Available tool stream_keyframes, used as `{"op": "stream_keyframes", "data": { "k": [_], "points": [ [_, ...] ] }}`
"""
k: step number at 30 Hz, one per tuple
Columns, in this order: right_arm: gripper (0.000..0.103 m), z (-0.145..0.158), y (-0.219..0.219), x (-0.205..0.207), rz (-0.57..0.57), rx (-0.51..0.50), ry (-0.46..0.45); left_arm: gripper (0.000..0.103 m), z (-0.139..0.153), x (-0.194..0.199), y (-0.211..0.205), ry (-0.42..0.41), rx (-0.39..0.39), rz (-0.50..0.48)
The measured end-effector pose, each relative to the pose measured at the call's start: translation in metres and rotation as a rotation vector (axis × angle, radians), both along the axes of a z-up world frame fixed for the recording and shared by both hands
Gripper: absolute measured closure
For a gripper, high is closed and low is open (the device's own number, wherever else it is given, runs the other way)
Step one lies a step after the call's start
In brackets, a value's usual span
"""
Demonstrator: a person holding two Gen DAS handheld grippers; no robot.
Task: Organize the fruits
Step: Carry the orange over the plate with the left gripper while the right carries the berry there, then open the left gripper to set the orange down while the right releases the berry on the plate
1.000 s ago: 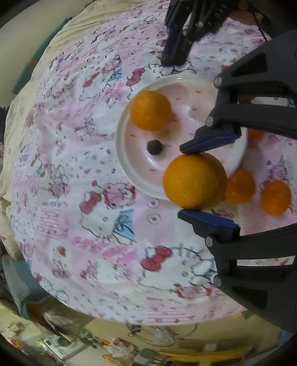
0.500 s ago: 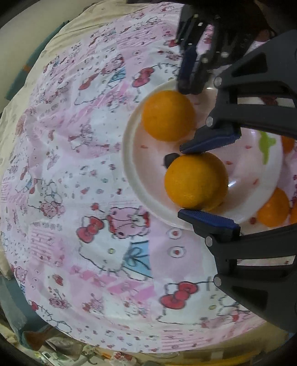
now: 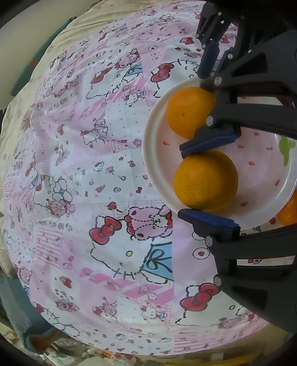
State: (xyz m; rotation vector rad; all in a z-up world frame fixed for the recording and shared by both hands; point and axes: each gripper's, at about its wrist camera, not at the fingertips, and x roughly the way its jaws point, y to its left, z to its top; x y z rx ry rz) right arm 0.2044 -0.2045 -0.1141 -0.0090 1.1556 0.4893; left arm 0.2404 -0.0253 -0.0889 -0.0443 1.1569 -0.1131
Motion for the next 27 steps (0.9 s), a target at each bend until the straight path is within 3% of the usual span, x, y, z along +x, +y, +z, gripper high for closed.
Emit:
{"op": "stream_keyframes", "data": {
  "k": [8, 12, 14, 16, 18, 27],
  "points": [
    [0.075, 0.004, -0.001, -0.001, -0.003, 0.016, 0.002, 0.055, 0.005, 0.002, 0.000, -0.009, 0.005, 0.001],
    [0.074, 0.007, -0.007, -0.001, -0.017, 0.021, 0.005, 0.043, 0.008, 0.001, 0.003, -0.014, 0.004, 0.010],
    [0.070, 0.009, -0.012, -0.002, -0.027, 0.027, 0.009, 0.038, 0.010, 0.000, 0.006, -0.018, -0.014, 0.017],
    [0.045, 0.012, -0.016, -0.002, -0.040, 0.036, 0.002, 0.032, 0.015, -0.003, 0.010, -0.027, -0.038, 0.027],
    [0.034, 0.019, -0.020, -0.004, -0.053, 0.061, -0.024, 0.025, 0.020, -0.005, 0.012, -0.039, -0.041, 0.034],
    [0.023, 0.042, -0.031, -0.016, -0.078, 0.101, -0.054, 0.024, 0.039, -0.024, 0.019, -0.073, -0.043, 0.043]
  ]
}}
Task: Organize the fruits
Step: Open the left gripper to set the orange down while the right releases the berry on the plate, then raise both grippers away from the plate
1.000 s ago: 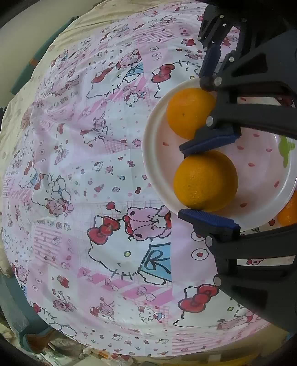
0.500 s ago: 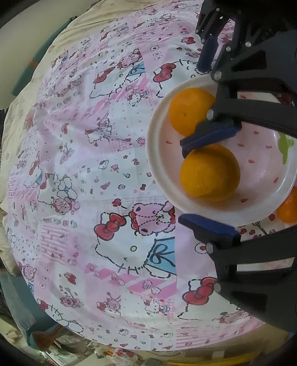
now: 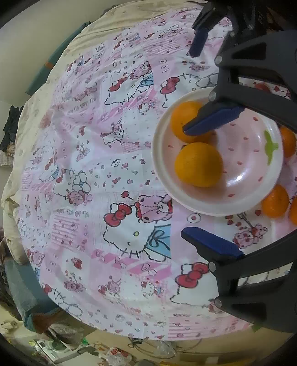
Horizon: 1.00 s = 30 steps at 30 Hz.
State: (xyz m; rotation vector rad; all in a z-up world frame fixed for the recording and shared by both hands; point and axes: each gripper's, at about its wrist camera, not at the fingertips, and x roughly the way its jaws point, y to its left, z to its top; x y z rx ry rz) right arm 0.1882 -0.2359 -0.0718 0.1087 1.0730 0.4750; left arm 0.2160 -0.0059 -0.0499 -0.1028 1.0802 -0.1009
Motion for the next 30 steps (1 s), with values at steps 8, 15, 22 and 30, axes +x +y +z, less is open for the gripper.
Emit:
{"op": "stream_keyframes", "data": {
  "k": [8, 15, 22, 30],
  "points": [
    [0.019, 0.026, -0.008, -0.020, -0.028, 0.067, -0.026, 0.024, 0.023, -0.034, 0.001, -0.079, 0.047, 0.012],
    [0.019, 0.037, -0.021, -0.043, -0.064, 0.125, -0.023, 0.024, 0.046, -0.069, 0.006, -0.141, 0.041, 0.013],
    [0.019, 0.047, -0.028, -0.063, -0.096, 0.167, -0.032, 0.024, 0.051, -0.095, 0.006, -0.158, 0.062, 0.001],
    [0.019, 0.044, -0.035, -0.083, -0.130, 0.193, -0.003, 0.024, 0.046, -0.121, 0.004, -0.138, 0.055, -0.004]
  ]
}}
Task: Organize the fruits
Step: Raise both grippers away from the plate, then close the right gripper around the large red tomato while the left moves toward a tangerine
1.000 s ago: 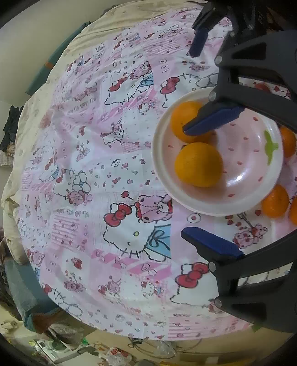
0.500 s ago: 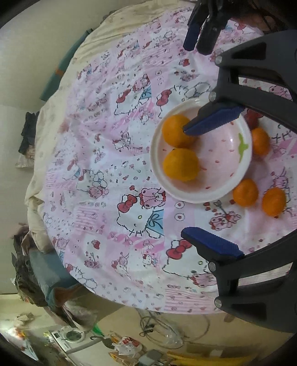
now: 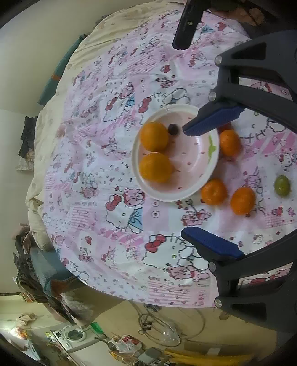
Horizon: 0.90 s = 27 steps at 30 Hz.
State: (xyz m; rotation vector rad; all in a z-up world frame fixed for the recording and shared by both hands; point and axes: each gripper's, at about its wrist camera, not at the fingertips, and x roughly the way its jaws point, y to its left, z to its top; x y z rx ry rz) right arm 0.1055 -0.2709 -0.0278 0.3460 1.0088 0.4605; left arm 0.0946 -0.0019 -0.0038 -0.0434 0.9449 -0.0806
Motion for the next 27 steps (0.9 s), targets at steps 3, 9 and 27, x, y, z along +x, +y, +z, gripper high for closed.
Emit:
{"op": "stream_keyframes", "data": {
  "k": [3, 9, 27],
  "points": [
    [0.019, -0.003, -0.003, -0.005, -0.013, 0.008, 0.019, 0.024, -0.003, -0.006, 0.001, 0.017, -0.015, 0.006],
    [0.019, -0.013, -0.007, -0.012, -0.042, 0.013, 0.069, 0.024, -0.016, -0.013, 0.007, 0.085, -0.022, 0.040],
    [0.019, -0.077, 0.001, 0.001, -0.057, -0.029, 0.328, 0.024, -0.039, -0.005, 0.039, 0.189, -0.087, 0.193]
  ]
}}
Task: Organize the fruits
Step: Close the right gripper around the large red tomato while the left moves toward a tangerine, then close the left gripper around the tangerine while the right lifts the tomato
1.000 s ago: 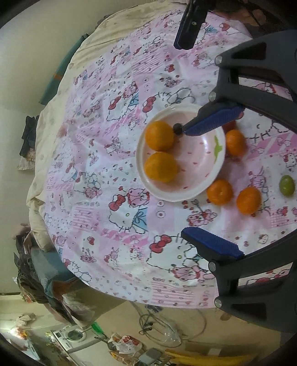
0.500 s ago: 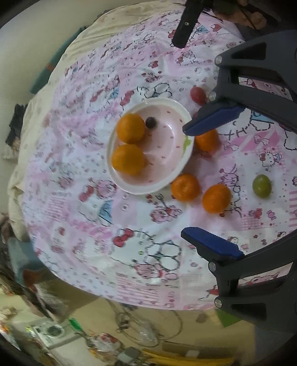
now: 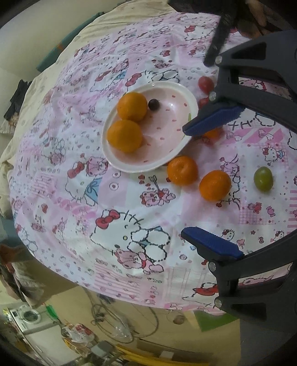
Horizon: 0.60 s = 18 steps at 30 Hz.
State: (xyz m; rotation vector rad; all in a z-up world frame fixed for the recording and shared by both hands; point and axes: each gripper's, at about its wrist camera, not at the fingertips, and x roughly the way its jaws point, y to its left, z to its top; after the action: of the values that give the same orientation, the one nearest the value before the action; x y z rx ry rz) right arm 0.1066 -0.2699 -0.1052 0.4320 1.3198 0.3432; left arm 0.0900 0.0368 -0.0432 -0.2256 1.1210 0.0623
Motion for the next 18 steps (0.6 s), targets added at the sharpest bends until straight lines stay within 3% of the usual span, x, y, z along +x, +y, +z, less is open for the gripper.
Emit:
{"op": "stream_keyframes", "data": {
  "k": [4, 9, 11, 12, 13, 18],
  "points": [
    [0.033, -0.019, 0.018, 0.008, 0.051, -0.051, 0.037, 0.024, -0.005, 0.002, 0.012, 0.024, -0.018, 0.040],
    [0.041, -0.026, 0.045, 0.014, 0.133, -0.162, -0.005, 0.024, -0.013, 0.002, 0.025, 0.060, -0.019, 0.081],
    [0.048, -0.028, 0.055, 0.014, 0.169, -0.221, -0.025, 0.024, -0.018, 0.002, 0.026, 0.076, -0.011, 0.071],
    [0.058, -0.030, 0.058, 0.014, 0.182, -0.241, -0.033, 0.024, -0.021, 0.002, 0.025, 0.088, -0.013, 0.057],
    [0.062, -0.030, 0.060, 0.014, 0.195, -0.266, -0.043, 0.024, -0.023, 0.003, 0.024, 0.096, -0.010, 0.048],
    [0.062, -0.026, 0.060, 0.011, 0.206, -0.252, -0.064, 0.025, -0.027, 0.001, 0.020, 0.109, -0.005, 0.023]
  ]
}}
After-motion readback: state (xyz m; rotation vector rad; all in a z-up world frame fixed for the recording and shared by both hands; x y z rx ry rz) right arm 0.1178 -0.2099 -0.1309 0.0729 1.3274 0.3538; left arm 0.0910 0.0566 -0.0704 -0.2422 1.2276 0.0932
